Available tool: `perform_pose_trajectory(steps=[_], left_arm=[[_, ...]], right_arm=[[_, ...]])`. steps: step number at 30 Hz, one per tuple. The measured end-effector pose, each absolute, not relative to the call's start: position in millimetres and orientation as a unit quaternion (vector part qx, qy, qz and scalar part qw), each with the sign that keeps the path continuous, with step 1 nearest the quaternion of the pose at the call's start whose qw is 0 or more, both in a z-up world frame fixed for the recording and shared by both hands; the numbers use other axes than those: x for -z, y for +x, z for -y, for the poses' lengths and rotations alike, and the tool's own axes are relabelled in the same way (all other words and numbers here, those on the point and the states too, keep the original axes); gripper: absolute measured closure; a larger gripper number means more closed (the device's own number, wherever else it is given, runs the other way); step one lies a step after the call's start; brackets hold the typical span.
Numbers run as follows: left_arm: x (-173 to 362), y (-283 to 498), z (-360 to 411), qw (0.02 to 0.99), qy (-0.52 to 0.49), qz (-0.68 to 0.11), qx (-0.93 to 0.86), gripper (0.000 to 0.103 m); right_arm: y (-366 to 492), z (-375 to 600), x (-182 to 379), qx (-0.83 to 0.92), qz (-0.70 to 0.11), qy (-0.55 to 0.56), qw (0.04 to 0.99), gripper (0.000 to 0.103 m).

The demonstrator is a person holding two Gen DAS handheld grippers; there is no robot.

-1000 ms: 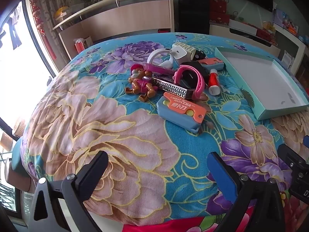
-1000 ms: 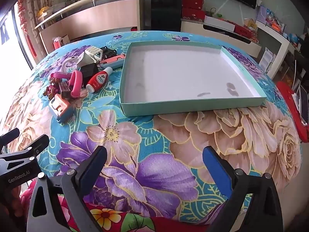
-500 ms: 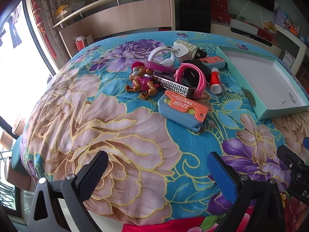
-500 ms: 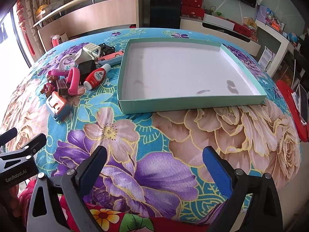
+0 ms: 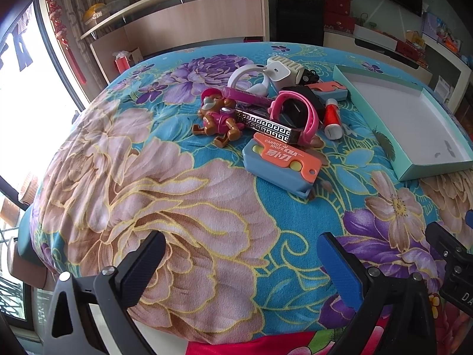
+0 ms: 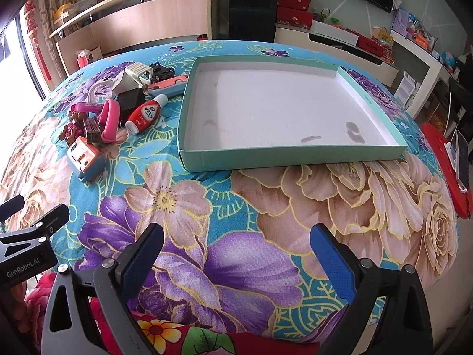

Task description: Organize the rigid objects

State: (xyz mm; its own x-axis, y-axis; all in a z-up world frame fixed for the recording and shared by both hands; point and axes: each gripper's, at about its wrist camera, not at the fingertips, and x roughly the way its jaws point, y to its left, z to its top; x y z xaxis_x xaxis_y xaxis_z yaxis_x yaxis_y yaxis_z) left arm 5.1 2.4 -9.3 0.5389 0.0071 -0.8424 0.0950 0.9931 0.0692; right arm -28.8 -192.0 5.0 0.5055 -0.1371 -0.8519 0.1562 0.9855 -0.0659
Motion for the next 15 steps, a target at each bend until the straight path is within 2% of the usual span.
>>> perform_pose_trajectory(steps=[15], left_arm=[[10.3, 5.7, -3.5, 0.876, 0.052, -0.479, 0.025, 0.000]], right_arm=[[-27.3, 191.9, -3.3, 0.084, -0.493, 0.009, 0.866, 0.004]])
